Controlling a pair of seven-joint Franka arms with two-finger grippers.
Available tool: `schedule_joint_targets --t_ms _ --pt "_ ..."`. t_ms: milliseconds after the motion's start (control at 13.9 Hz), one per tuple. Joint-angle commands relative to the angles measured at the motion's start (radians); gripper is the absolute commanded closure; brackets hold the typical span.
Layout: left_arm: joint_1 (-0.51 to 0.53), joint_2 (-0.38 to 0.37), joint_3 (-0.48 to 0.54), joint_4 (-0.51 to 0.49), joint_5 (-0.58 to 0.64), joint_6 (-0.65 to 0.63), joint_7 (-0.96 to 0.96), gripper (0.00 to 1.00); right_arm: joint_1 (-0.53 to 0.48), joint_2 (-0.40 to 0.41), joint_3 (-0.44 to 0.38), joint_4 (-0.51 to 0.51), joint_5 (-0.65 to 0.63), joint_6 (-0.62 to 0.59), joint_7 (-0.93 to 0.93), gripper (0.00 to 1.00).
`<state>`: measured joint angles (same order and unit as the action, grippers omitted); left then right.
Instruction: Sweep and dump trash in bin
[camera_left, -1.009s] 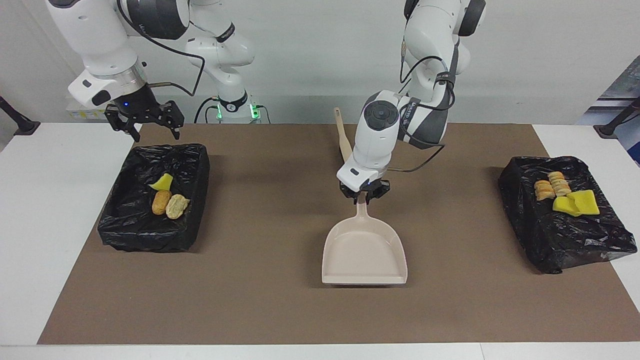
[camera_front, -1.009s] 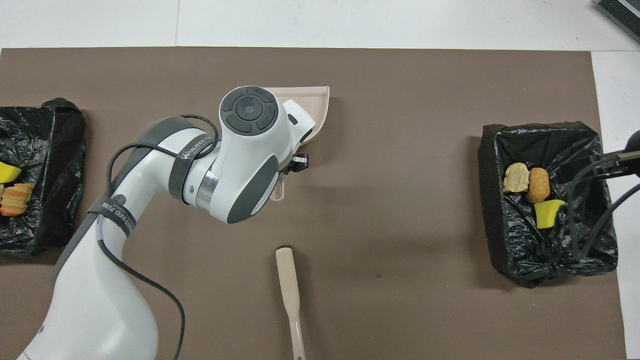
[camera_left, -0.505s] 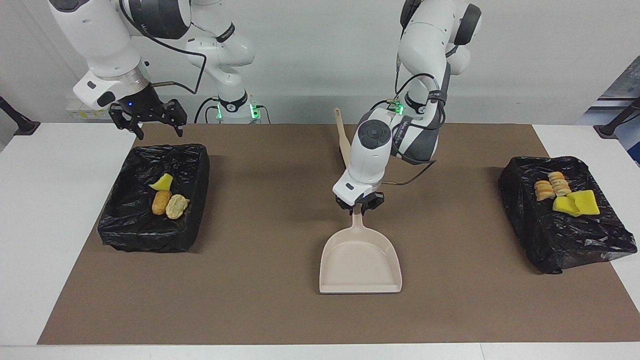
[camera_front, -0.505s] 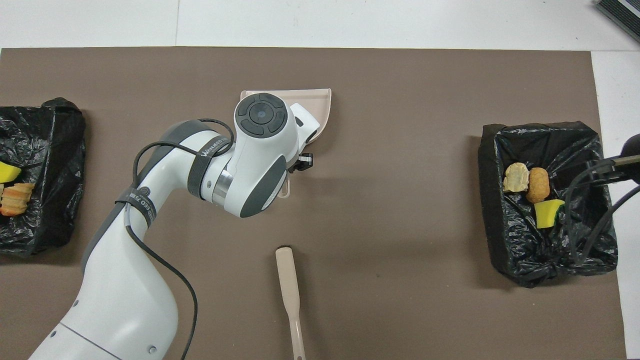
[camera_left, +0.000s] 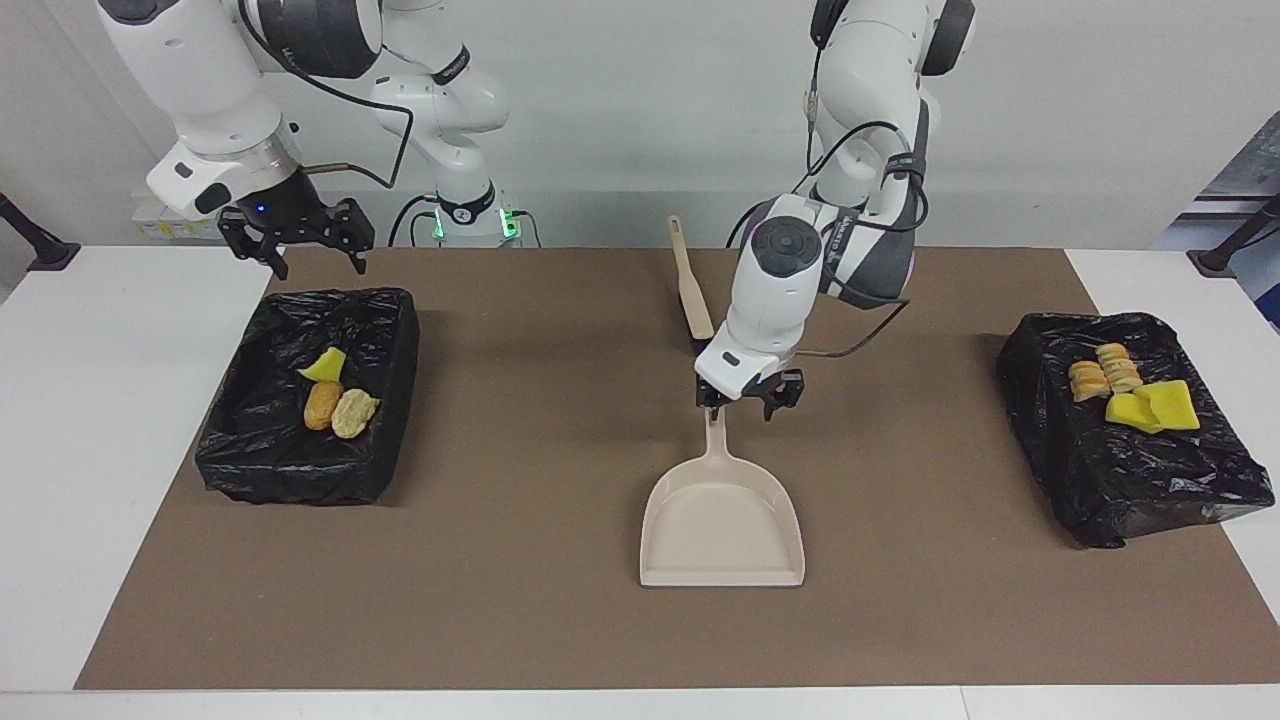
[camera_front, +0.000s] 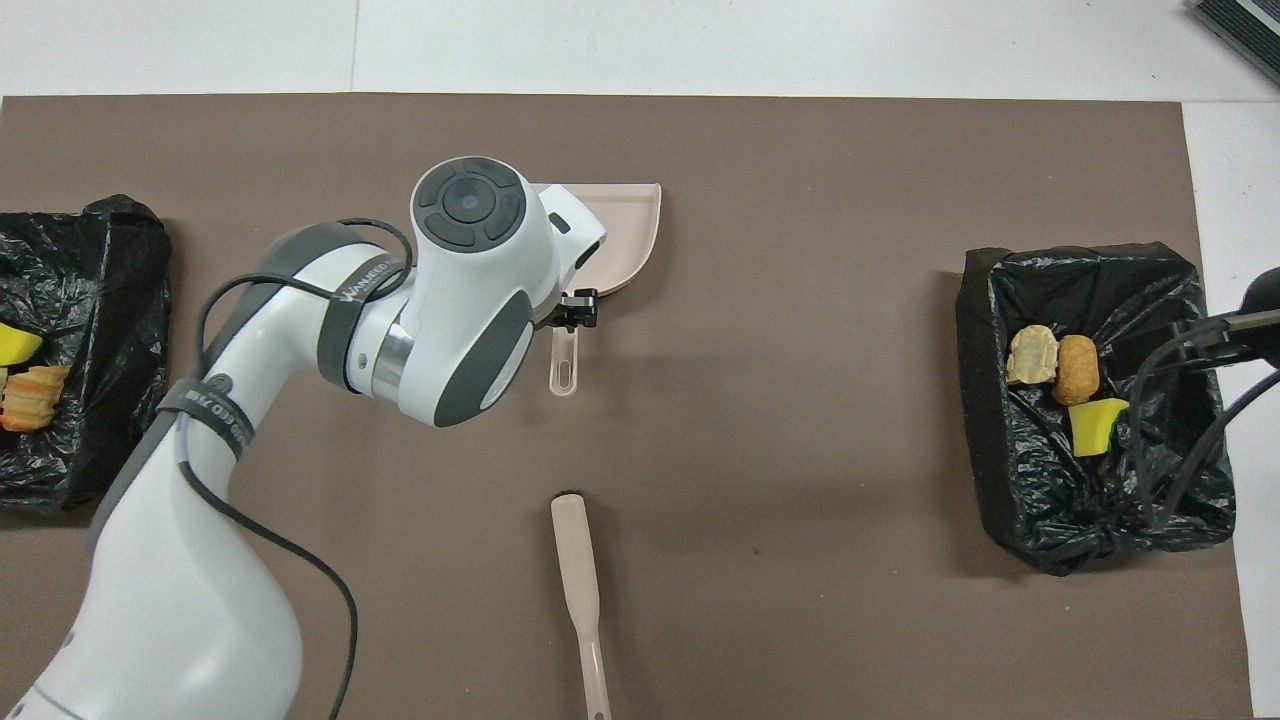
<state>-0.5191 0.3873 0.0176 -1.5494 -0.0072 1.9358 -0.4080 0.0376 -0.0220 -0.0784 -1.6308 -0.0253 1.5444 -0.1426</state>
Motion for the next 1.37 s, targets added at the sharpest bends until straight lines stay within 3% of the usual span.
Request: schedule_joint_targets --t_ms 0,288,505,721,937,1298 --pt "0.028 -0.086 0.001 -0.027 -0.007 -0.064 0.040 0.00 -0.004 -0.024 0.002 -0.029 0.013 0.008 -0.021 0.00" --pt "0.135 -0.234 0.001 -0.055 -0.005 -0.198 0.098 0.00 -0.004 -0.026 0.002 -0.029 0.013 0.007 -0.021 0.00" --pt "0.240 -0.358 0.001 -0.104 -0.005 -0.299 0.335 0.00 -0.007 -0.027 0.000 -0.032 0.012 0.007 -0.025 0.00" --pt "0.347 -0.436 0.001 -0.115 -0.005 -0.366 0.495 0.00 -0.007 -0.027 0.000 -0.032 0.012 0.006 -0.025 0.00" --pt "0.407 -0.462 0.001 -0.087 -0.005 -0.370 0.583 0.00 -0.007 -0.029 0.000 -0.040 0.012 0.007 -0.026 0.00" --pt "0.407 -0.400 0.007 0.027 -0.016 -0.440 0.594 0.00 -0.005 -0.032 0.000 -0.041 0.012 0.010 -0.028 0.00"
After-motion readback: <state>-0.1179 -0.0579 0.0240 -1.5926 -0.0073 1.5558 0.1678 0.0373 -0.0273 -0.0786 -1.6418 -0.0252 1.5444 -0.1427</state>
